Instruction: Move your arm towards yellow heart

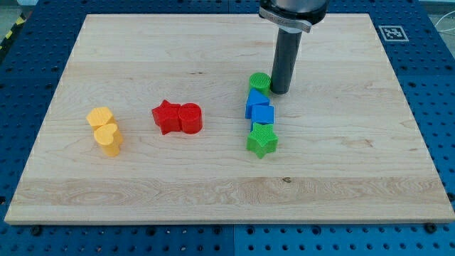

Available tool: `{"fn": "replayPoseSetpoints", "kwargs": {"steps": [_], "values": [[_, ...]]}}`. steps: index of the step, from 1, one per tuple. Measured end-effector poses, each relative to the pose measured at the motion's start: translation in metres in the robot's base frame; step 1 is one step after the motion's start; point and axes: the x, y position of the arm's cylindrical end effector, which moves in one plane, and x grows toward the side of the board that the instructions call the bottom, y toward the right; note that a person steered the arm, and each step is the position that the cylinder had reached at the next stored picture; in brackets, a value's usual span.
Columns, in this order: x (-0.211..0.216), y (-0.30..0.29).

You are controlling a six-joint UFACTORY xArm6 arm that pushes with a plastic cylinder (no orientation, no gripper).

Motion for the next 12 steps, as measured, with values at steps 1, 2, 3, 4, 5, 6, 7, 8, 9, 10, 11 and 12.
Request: {"fn": "replayPoseSetpoints", "kwargs": {"steps": [1,2,3,4,5,6,7,8,9,10,11,12], "values": [[-0.019,0.000],[-0.041,-0.004],[-0.057,-0.013],[-0.065,-0.030],[-0.065,-0.053],[-0.061,-0.077],[-0.054,-0.099],[-0.047,-0.117],[-0.041,-0.139],[-0.038,-0.161],[-0.038,-0.187],[-0.038,-0.211]]}}
